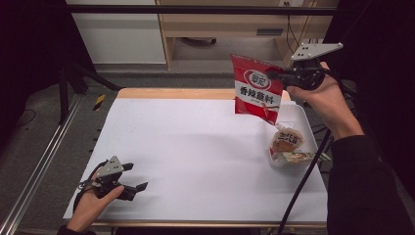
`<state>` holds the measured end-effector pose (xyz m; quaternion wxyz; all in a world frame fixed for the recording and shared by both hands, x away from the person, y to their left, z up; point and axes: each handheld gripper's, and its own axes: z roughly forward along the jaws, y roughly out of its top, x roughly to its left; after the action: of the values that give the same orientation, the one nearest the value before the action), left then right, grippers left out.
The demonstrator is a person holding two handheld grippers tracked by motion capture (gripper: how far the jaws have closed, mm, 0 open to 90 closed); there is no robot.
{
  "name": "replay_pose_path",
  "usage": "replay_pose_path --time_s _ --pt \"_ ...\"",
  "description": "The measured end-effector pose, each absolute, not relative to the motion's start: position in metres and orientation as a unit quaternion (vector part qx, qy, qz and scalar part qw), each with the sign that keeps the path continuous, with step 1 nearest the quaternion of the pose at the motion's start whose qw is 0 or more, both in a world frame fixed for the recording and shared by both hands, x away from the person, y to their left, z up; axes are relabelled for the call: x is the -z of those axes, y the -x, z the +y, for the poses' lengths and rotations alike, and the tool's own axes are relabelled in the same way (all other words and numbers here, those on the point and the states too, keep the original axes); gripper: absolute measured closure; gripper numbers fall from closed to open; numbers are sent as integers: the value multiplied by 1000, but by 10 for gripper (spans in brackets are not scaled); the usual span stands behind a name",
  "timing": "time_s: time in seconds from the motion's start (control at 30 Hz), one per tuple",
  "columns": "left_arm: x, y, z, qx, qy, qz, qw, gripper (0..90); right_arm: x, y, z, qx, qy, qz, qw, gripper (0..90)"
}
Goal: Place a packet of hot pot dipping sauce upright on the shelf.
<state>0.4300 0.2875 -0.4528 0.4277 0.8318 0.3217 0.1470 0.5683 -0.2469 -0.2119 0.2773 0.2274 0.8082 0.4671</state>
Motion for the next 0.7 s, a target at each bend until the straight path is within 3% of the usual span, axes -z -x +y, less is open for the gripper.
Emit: replay_pose_path --time_s 0.7 --pt "454 -427 281 -150 -841 309 418 77 229 -566 -271 -457 -262 804 276 897"
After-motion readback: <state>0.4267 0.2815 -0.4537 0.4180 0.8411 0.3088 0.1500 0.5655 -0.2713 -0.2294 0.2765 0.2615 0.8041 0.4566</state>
